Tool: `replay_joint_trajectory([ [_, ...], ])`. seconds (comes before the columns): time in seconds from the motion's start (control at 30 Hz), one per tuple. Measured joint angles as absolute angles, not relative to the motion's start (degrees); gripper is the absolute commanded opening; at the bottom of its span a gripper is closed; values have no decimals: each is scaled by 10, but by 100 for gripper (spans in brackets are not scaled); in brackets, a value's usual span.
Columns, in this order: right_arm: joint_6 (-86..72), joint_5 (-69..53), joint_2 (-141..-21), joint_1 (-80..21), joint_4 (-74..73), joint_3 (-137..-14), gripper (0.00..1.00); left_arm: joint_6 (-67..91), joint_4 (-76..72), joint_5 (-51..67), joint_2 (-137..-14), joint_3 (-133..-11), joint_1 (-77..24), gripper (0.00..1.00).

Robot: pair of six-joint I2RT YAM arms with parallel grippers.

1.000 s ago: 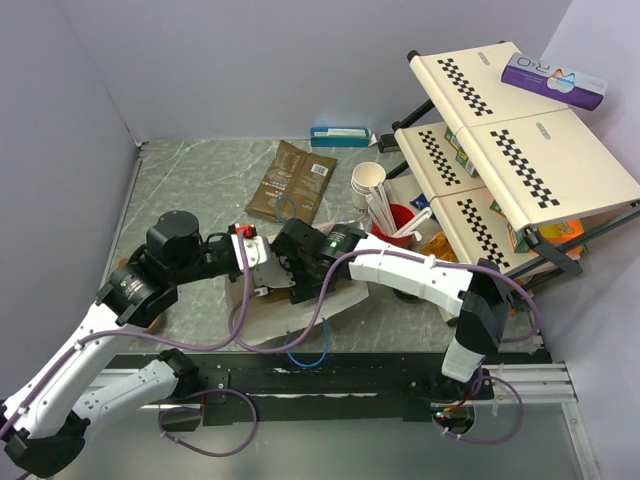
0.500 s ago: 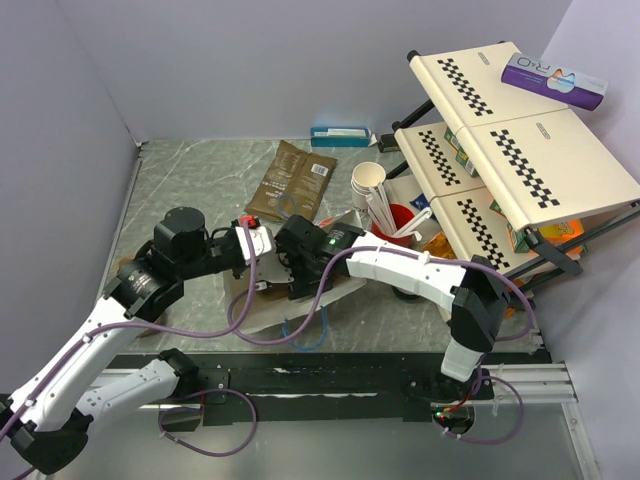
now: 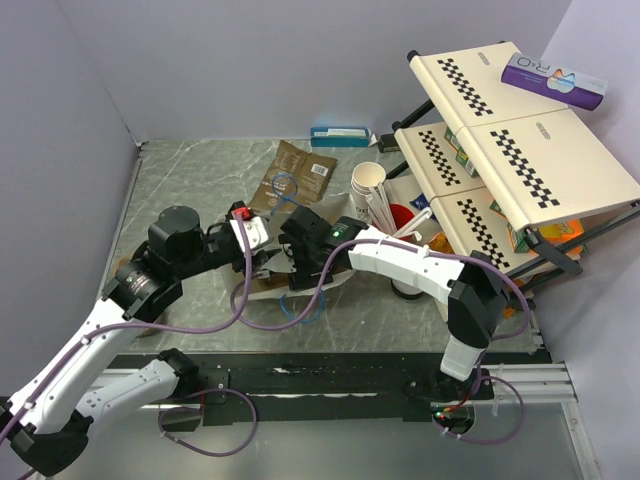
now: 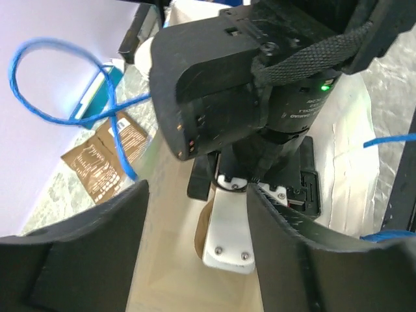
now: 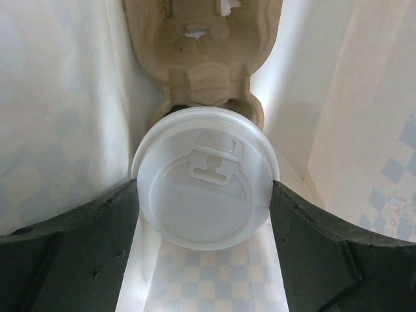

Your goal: Pack the takeout coffee

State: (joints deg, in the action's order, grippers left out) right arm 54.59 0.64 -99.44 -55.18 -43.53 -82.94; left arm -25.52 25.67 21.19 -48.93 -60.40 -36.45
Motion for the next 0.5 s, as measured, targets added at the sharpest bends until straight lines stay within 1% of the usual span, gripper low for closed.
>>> replay_joint_trajectory([
  [0.17, 546, 12, -983, -547, -424, -816, 0, -241, 242, 190, -484, -604, -364, 74],
  [0.5, 528, 50, -981, -544, -392, -805, 0, -205, 234, 175, -484, -602, -351, 76],
])
